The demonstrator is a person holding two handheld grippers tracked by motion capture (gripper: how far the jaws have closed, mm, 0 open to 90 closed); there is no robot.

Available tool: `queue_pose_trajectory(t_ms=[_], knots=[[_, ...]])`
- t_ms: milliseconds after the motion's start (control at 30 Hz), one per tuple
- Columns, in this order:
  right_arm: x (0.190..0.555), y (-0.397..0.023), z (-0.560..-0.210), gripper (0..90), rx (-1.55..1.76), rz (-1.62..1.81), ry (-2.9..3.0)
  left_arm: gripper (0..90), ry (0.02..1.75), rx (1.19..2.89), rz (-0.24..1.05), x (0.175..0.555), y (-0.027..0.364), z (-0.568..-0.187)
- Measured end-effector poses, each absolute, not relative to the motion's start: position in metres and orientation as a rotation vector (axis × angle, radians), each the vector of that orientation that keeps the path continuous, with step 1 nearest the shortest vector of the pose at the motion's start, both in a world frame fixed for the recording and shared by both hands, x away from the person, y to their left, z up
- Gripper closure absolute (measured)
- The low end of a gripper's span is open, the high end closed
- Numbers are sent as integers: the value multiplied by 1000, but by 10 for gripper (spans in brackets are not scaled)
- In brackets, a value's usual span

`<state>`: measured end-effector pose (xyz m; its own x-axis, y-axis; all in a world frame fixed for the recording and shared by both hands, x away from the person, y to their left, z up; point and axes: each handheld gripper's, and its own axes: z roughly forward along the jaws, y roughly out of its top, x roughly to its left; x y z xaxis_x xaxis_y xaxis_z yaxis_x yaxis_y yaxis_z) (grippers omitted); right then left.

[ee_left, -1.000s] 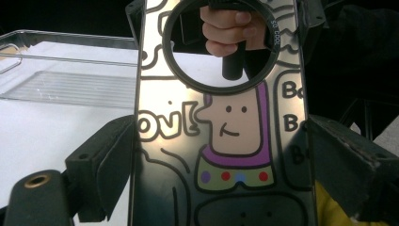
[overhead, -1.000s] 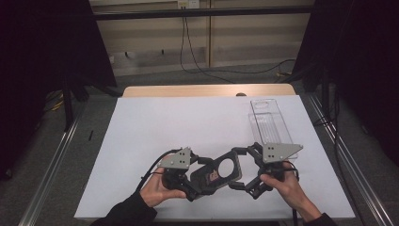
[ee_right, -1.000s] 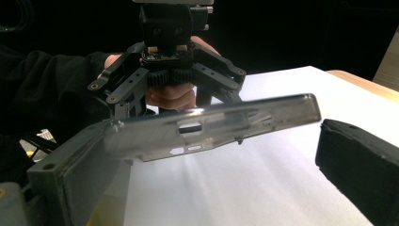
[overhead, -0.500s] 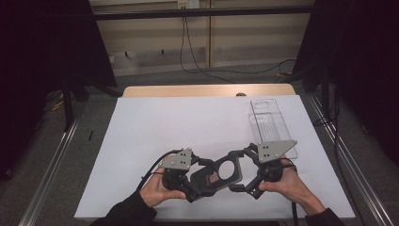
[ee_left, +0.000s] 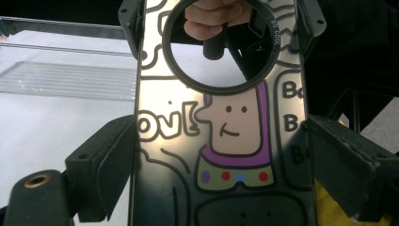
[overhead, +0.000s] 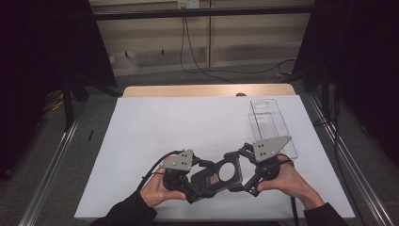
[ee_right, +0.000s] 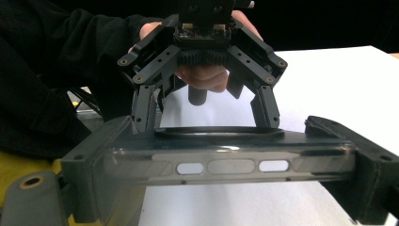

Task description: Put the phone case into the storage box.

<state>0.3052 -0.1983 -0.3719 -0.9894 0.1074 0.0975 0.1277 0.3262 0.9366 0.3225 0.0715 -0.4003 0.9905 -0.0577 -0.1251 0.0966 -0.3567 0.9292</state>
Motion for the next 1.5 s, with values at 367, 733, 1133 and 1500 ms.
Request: queue_pose_trajectory(t_ms=[367,733,1133,1500], knots=[[307,-197,-374,101,-236,-1786,-2533,122,25,1941,-165,323,71,-402],[307,-196,-376,112,-239,-1743,-2536,122,20,1955,-171,323,71,-404],[309,-198,-376,115,-269,-1728,-2548,110,68,1938,-171,325,70,-410],[310,-204,-374,117,-319,-1733,-2562,49,107,1939,-155,325,70,-413]])
